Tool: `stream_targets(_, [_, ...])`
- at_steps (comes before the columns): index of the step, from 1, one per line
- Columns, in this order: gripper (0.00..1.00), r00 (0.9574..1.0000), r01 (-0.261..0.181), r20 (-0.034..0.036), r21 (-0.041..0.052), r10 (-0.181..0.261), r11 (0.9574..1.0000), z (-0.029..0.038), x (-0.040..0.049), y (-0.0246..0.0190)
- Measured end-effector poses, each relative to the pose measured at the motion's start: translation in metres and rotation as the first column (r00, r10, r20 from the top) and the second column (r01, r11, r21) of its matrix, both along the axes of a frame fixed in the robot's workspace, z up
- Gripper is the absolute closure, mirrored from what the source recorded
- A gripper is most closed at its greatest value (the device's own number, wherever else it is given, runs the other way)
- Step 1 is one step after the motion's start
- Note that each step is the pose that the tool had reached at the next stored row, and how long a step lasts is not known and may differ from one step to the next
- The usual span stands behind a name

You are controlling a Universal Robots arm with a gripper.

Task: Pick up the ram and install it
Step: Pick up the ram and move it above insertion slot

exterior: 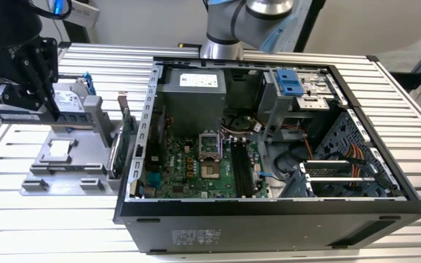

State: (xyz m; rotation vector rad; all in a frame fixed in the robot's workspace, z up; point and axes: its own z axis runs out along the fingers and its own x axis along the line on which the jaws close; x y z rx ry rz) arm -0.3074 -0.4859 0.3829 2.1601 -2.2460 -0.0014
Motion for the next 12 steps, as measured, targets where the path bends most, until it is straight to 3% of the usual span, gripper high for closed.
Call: stream_targets(12, [1.00, 1.0000, 0.000, 0.0000, 0.0000, 0.000, 1.0000, 0.0000, 0.0108, 0.0008])
